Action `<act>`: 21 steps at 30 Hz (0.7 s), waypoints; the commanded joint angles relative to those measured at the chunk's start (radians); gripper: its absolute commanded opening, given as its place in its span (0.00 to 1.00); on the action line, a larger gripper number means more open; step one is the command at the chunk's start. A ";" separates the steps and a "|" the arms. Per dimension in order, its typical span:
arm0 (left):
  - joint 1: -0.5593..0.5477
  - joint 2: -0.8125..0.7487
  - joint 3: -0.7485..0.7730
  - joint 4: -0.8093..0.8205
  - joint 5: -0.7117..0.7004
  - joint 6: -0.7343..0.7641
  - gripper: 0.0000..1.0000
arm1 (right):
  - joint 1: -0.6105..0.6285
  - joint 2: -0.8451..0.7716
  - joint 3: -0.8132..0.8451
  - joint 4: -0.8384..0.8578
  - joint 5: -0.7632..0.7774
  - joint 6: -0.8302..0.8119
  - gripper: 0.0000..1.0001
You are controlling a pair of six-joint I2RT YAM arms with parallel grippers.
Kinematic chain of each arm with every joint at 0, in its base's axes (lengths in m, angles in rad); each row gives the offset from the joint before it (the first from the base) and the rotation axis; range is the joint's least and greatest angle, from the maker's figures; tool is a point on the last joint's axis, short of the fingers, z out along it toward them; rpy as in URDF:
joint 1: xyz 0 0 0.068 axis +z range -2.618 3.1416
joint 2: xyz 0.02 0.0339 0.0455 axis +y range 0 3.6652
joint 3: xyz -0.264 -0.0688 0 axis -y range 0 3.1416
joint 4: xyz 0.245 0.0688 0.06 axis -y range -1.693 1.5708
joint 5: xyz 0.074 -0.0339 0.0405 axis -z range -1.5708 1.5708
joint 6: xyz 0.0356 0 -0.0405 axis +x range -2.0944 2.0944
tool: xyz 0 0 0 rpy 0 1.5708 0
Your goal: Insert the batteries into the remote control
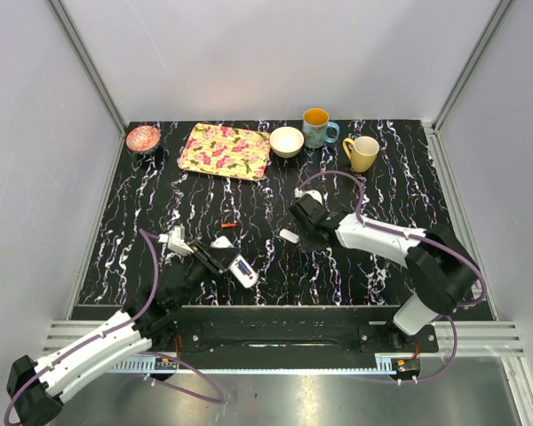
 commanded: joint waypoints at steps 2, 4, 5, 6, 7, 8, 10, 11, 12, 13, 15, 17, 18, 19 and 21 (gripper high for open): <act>0.005 -0.028 0.038 0.029 -0.005 0.014 0.00 | 0.002 -0.115 0.083 -0.111 -0.057 -0.131 0.61; 0.005 -0.025 0.034 0.035 -0.005 0.009 0.00 | 0.002 -0.101 0.119 -0.133 -0.126 -0.198 0.69; 0.003 -0.022 0.031 0.038 -0.005 0.007 0.00 | 0.002 -0.087 0.133 -0.138 -0.138 -0.261 0.71; 0.005 -0.019 0.026 0.045 -0.005 0.004 0.00 | 0.002 -0.072 0.145 -0.150 -0.159 -0.295 0.71; 0.005 -0.016 0.023 0.050 -0.005 0.003 0.00 | 0.002 -0.029 0.177 -0.157 -0.172 -0.321 0.71; 0.005 -0.014 0.023 0.053 -0.004 0.003 0.00 | 0.002 -0.007 0.192 -0.165 -0.181 -0.366 0.71; 0.003 -0.011 0.021 0.055 -0.002 0.003 0.00 | 0.001 0.063 0.237 -0.173 -0.177 -0.401 0.69; 0.005 -0.011 0.021 0.056 -0.002 0.003 0.00 | -0.001 0.080 0.246 -0.168 -0.192 -0.435 0.67; 0.005 -0.011 0.023 0.056 0.003 0.006 0.00 | -0.001 0.098 0.254 -0.156 -0.201 -0.446 0.66; 0.003 -0.013 0.025 0.053 0.004 0.007 0.00 | -0.004 0.132 0.268 -0.156 -0.215 -0.446 0.65; 0.005 -0.017 0.029 0.038 0.009 0.018 0.00 | -0.011 0.157 0.274 -0.139 -0.224 -0.496 0.63; 0.005 -0.022 0.035 0.024 0.009 0.024 0.00 | -0.021 0.181 0.274 -0.121 -0.224 -0.512 0.63; 0.003 -0.030 0.035 0.010 0.006 0.029 0.00 | -0.036 0.187 0.272 -0.104 -0.224 -0.512 0.63; 0.005 -0.033 0.035 0.004 0.006 0.032 0.00 | -0.045 0.203 0.272 -0.096 -0.258 -0.515 0.63; 0.005 -0.050 0.035 -0.011 0.001 0.036 0.00 | -0.051 0.211 0.271 -0.081 -0.255 -0.521 0.62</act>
